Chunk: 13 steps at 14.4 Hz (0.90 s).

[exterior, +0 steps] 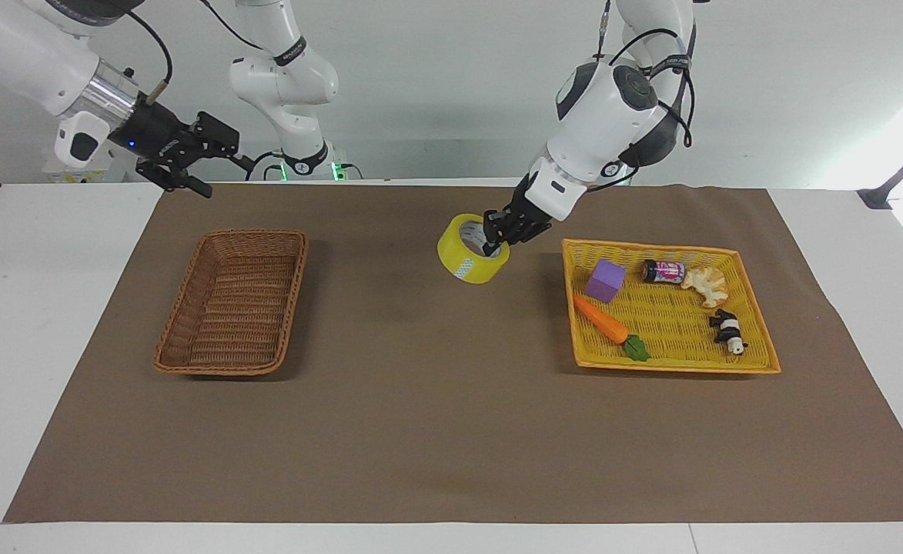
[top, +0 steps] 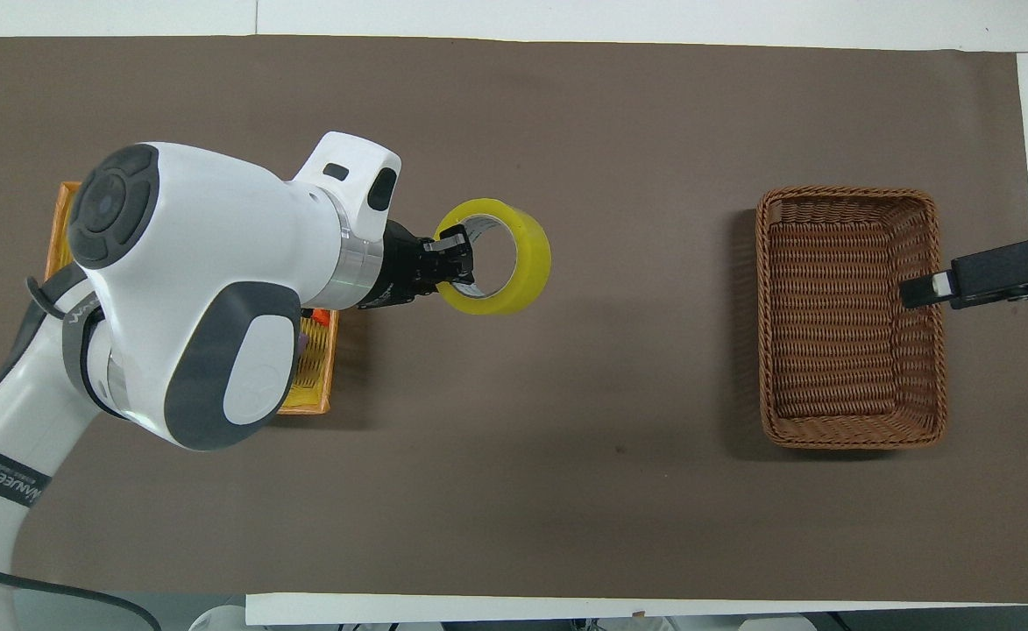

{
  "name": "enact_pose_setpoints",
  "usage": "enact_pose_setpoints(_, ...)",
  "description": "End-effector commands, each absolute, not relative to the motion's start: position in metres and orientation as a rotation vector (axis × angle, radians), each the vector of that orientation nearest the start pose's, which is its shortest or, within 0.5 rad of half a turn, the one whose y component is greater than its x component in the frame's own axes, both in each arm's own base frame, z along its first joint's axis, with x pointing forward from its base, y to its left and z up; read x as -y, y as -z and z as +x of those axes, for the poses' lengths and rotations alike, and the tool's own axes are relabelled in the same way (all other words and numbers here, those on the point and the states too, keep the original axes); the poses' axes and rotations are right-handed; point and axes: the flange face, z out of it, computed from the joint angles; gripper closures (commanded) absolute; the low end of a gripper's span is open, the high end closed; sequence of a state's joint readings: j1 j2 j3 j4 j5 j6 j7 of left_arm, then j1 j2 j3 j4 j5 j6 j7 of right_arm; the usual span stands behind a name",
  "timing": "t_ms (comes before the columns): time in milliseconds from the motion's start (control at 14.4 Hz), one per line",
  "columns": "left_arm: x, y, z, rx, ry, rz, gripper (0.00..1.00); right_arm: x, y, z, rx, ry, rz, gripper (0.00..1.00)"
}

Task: Move tape to another basket
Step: 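Hold the tape up with the left gripper while the right gripper approaches it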

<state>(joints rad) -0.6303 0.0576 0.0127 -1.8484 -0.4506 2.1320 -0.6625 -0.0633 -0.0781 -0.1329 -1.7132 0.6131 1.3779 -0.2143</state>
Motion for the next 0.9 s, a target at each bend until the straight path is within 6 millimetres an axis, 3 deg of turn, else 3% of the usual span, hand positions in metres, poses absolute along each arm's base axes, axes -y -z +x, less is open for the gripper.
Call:
enact_pose_setpoints(0, 0.371, -0.525, 0.481, 0.465, -0.11, -3.594, 1.0, 0.022, -0.589, 0.494, 0.024, -0.146, -2.386, 0.0)
enact_pose_setpoints(208, 0.371, -0.524, 0.48, 0.465, -0.12, -3.59, 1.0, -0.009, -0.558, 0.504, 0.164, -0.078, -2.237, 0.0)
enact_pose_setpoints(417, 0.371, -0.528, 0.479, 0.463, -0.112, -3.595, 1.0, -0.042, -0.554, 0.512, 0.151, -0.09, -2.167, 0.0)
enact_pose_setpoints(833, 0.369, -0.527, 0.478, 0.466, -0.124, -3.59, 1.0, -0.129, -0.54, 0.521, 0.067, -0.049, -2.175, 0.0)
